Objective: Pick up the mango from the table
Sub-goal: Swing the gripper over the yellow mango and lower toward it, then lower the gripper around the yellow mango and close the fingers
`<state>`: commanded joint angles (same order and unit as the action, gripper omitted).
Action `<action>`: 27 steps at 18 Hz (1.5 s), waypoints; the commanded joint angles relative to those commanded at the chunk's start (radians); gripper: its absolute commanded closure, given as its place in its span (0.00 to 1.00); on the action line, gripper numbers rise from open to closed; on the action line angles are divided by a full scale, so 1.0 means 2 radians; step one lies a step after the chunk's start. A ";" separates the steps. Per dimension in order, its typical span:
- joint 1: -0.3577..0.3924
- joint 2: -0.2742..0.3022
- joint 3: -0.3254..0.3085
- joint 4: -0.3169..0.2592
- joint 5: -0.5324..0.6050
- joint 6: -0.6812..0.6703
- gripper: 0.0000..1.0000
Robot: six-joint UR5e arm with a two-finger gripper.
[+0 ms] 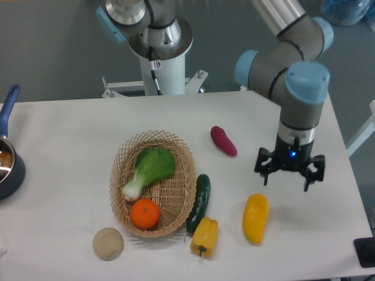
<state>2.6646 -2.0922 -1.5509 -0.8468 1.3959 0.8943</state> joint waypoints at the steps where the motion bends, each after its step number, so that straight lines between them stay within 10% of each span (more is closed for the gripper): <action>1: -0.001 -0.006 0.001 0.001 0.001 0.001 0.00; 27: -0.012 -0.052 -0.008 0.022 -0.003 -0.002 0.00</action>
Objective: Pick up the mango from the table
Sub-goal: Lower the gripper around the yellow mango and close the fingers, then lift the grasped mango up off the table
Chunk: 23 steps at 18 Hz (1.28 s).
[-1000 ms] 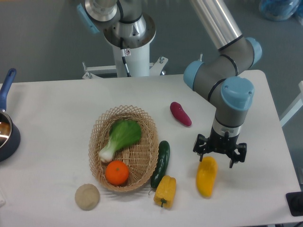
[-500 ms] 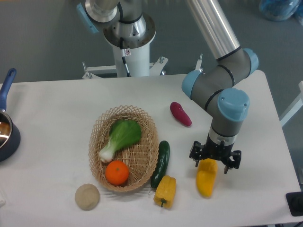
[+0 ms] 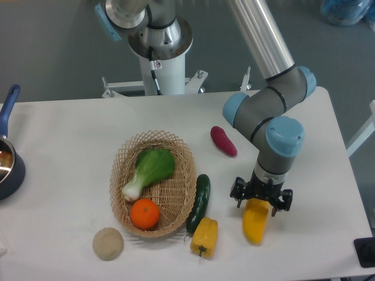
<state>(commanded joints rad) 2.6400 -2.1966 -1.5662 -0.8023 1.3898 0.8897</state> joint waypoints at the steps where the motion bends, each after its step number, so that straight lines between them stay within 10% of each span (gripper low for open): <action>1: 0.000 -0.002 0.001 0.001 0.000 0.000 0.00; 11: -0.005 -0.012 0.000 0.027 0.002 0.001 0.02; 15: -0.006 -0.011 -0.002 0.027 0.005 0.001 0.45; 23: 0.000 0.042 0.016 0.027 -0.017 0.014 0.61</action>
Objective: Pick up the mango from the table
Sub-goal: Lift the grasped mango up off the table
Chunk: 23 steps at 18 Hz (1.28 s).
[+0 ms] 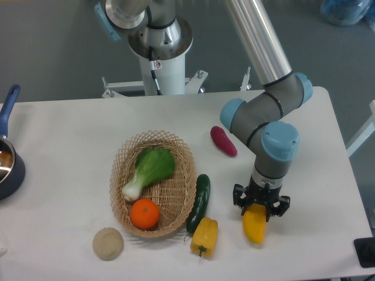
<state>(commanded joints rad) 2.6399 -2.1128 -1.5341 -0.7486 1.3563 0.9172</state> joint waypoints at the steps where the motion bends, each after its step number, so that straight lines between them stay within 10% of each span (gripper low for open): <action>1: 0.001 0.010 0.008 0.000 -0.023 -0.003 0.61; 11: 0.055 0.106 0.022 0.000 -0.206 -0.056 0.61; 23: 0.084 0.123 0.018 0.000 -0.209 -0.054 0.61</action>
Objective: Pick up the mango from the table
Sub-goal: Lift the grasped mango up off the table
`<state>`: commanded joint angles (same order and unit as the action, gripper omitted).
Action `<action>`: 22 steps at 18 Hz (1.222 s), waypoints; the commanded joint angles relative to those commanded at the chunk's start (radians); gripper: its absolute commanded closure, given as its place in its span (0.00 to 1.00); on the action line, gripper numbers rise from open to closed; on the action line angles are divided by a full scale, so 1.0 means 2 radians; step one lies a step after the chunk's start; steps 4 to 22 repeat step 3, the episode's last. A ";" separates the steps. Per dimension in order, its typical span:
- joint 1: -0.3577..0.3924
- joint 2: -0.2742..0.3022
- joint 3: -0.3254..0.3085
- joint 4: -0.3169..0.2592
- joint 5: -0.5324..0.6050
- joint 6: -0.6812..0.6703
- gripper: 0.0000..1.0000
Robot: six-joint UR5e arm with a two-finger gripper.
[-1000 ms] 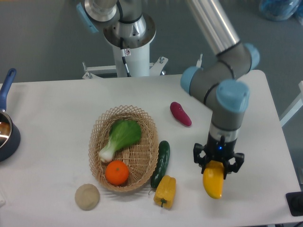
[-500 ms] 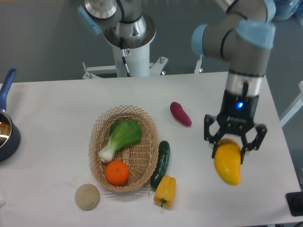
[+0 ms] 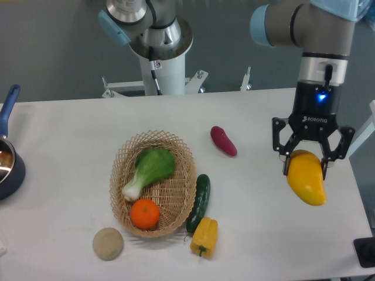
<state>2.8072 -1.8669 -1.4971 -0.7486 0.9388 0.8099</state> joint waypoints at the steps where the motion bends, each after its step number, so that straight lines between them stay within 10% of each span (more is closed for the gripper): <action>1: 0.000 0.000 -0.002 0.000 0.000 0.002 0.61; 22: 0.001 0.001 -0.002 0.000 0.000 0.004 0.61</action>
